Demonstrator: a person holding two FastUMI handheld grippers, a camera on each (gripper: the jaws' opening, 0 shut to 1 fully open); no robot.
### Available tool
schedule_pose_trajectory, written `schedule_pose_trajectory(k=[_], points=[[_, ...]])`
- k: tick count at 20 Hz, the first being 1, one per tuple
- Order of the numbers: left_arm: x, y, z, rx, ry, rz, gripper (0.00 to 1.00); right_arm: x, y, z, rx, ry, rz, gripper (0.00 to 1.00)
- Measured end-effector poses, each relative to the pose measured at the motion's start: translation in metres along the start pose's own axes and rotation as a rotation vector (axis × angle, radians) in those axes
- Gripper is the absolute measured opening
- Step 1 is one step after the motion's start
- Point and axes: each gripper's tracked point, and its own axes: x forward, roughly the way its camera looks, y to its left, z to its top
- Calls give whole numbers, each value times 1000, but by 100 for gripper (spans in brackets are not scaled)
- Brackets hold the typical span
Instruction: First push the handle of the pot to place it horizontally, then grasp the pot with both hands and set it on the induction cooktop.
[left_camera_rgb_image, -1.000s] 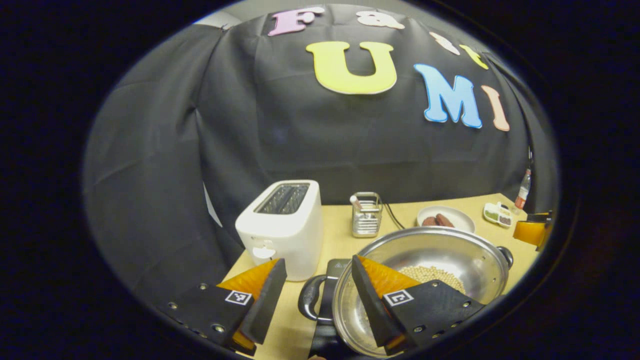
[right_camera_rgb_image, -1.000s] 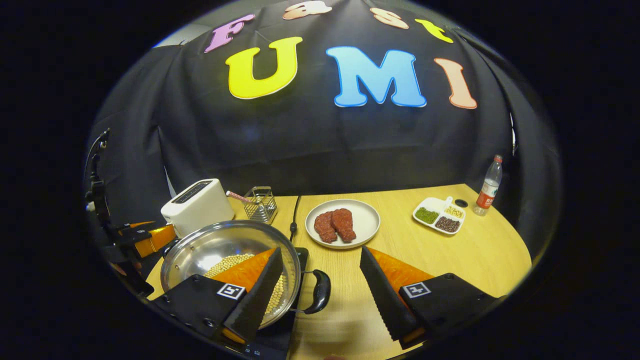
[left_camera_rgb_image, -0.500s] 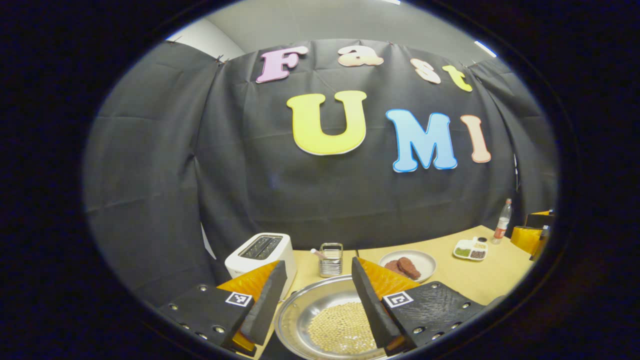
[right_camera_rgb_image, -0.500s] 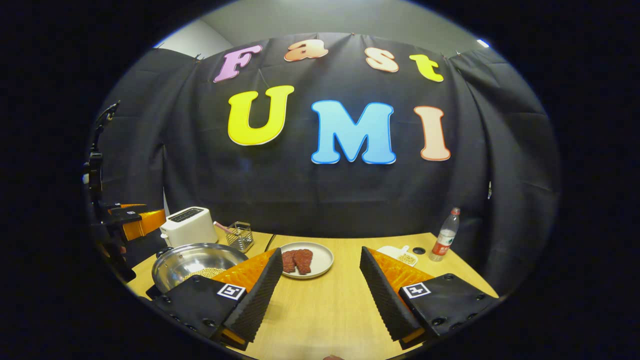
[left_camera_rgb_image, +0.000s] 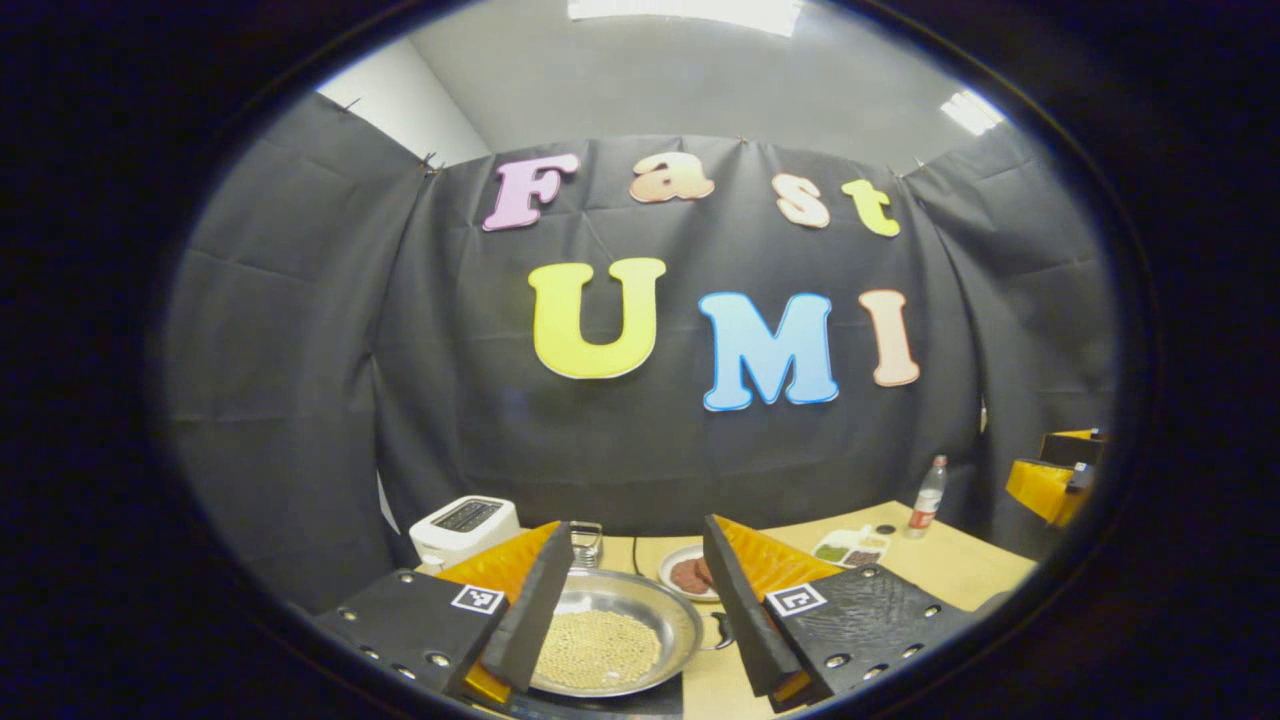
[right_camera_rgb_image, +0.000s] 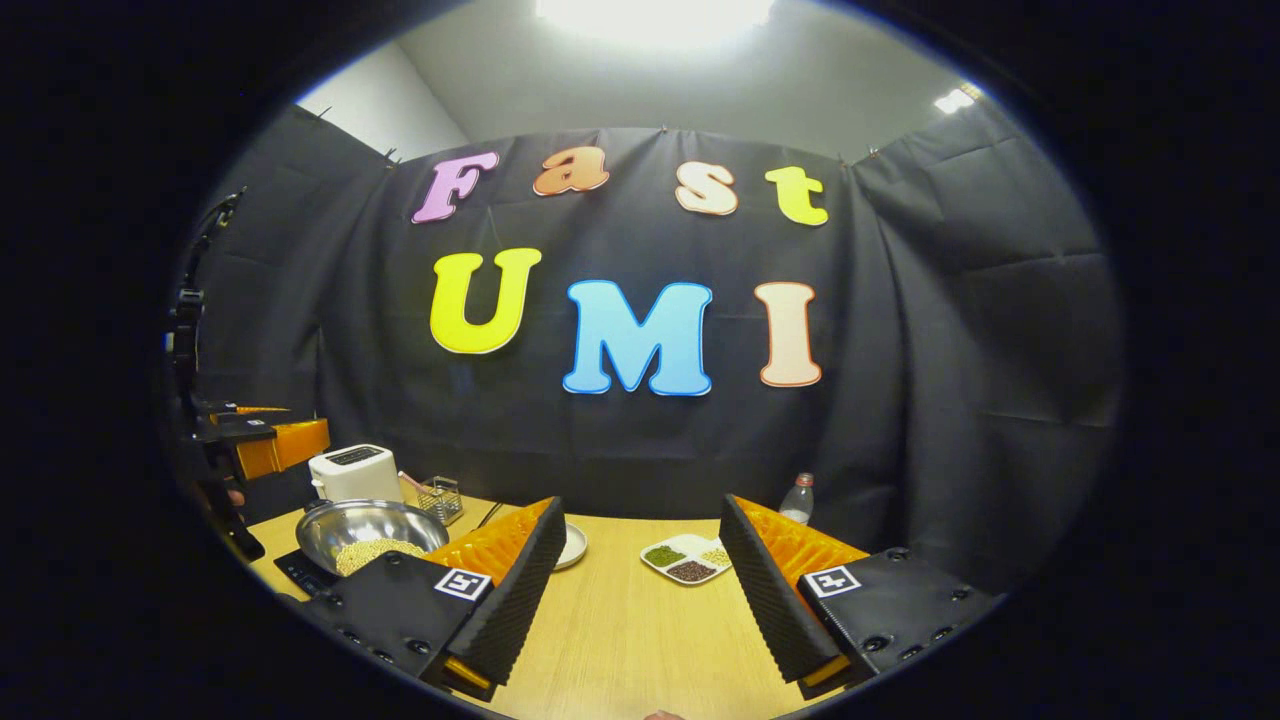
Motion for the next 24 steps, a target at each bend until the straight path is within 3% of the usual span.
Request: schedule_pose_trajectory(k=[2,5,6,7,10,11,13,24], points=[[-23,-17,13,7,-24,0,77,-17,-19,4,-4,-14,-9,92],[-59,-39,28,15,-50,-1,77,-44,-36,12,25,-33,-7,92],[-71,-47,33,15,-57,-2,76,-52,-40,12,31,-37,-6,98],[-82,-52,38,16,-68,0,76,-60,-45,14,35,-42,-3,92],[-112,-64,51,33,-94,1,76,-83,-56,19,39,-54,2,92],[-121,-70,53,37,-97,-2,76,-92,-59,23,40,-58,2,98],[-135,-79,58,40,-112,-9,76,-104,-61,24,42,-65,-2,98],[-200,-68,74,73,-148,-44,79,-170,-49,34,27,-84,-46,98]])
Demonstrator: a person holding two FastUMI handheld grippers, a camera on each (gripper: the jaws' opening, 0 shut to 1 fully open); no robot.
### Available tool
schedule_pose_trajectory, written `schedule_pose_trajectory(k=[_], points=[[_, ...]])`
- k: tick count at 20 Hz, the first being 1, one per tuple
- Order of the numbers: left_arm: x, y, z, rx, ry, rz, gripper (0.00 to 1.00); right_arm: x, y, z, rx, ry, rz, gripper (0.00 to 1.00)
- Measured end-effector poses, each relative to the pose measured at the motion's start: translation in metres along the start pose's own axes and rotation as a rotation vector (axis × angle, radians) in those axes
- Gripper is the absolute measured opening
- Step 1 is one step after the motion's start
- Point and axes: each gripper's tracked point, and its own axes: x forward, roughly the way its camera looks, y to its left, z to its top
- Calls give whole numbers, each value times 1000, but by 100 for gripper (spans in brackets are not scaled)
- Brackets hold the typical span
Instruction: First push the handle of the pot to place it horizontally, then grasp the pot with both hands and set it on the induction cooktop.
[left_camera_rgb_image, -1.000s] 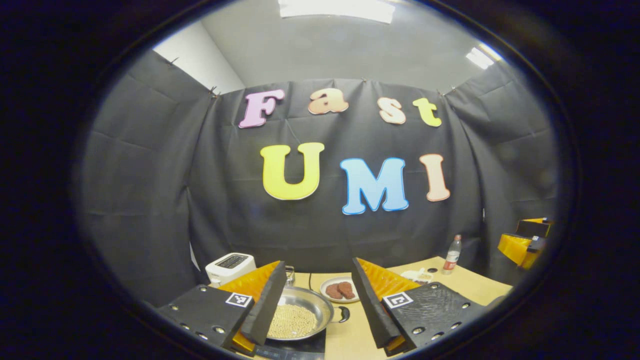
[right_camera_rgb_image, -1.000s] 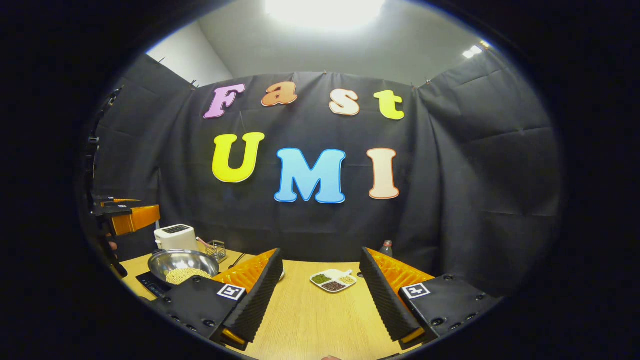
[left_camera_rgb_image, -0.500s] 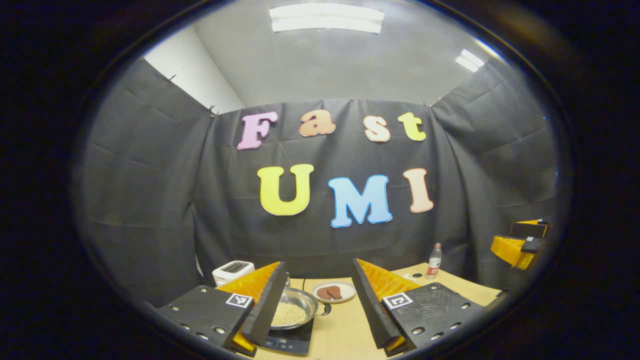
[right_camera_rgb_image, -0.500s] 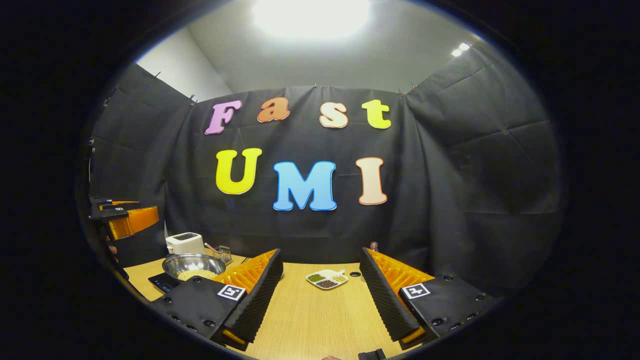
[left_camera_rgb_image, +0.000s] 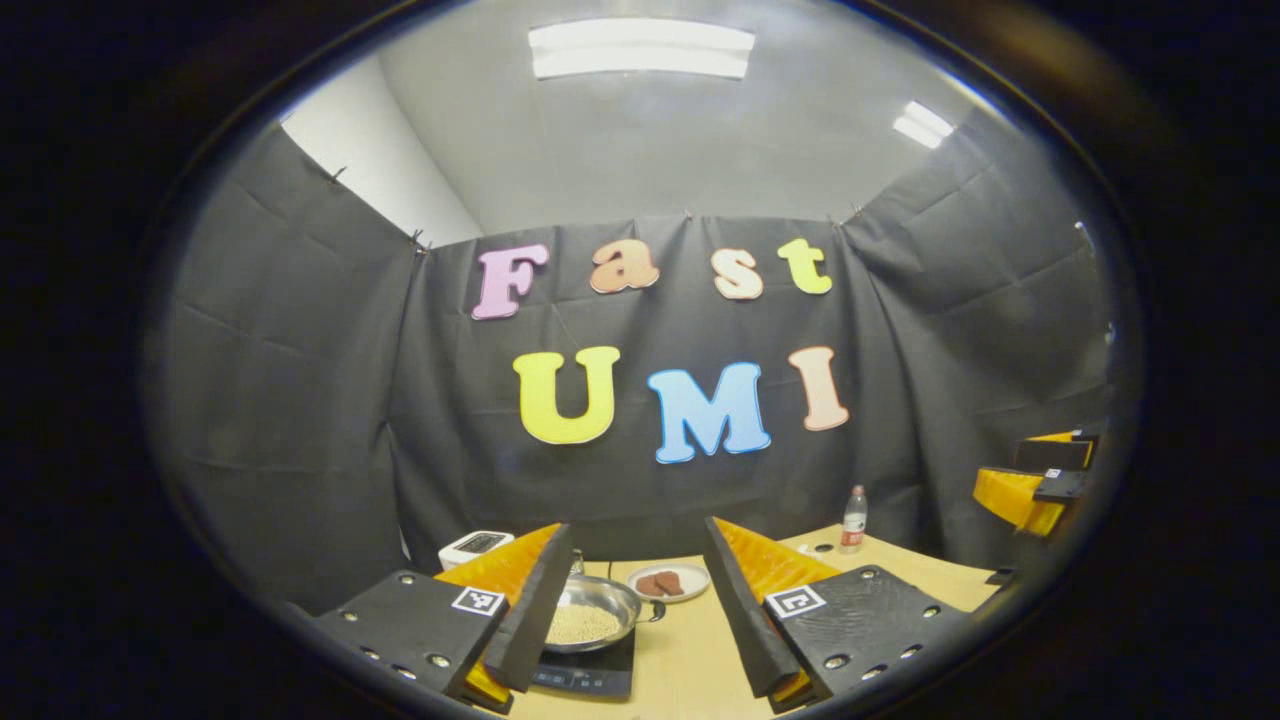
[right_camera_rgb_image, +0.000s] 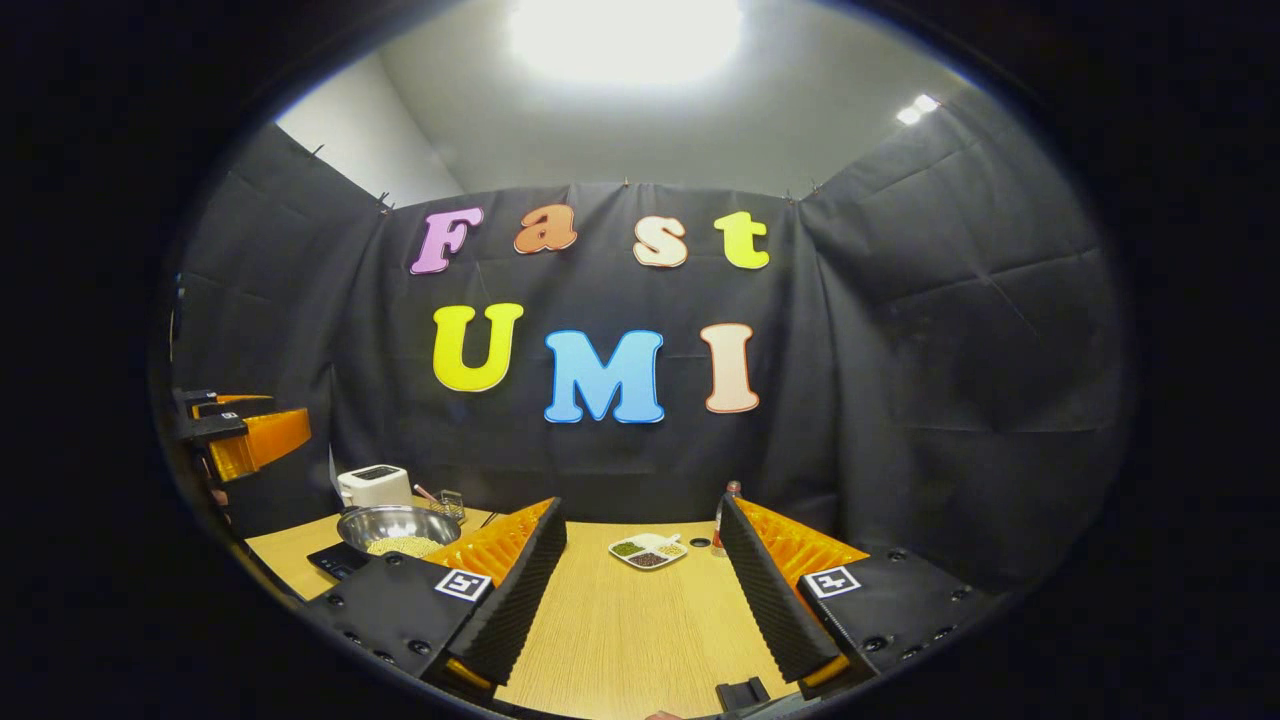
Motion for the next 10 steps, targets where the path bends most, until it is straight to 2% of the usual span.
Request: schedule_pose_trajectory(k=[2,3,4,6,7,10], points=[[-14,4,6,-2,-11,0,76,-9,2,3,-19,-11,-11,98],[-19,6,8,-6,-15,-2,79,-15,5,3,-19,-11,-13,98],[-24,8,8,-8,-19,-4,76,-20,9,4,-14,-13,-11,98],[-34,14,11,-4,-26,-2,79,-26,11,5,-16,-13,-13,98],[-36,17,12,0,-26,2,76,-29,12,5,-19,-15,-14,98],[-42,20,13,3,-25,2,76,-33,15,8,-15,-21,-16,98]])
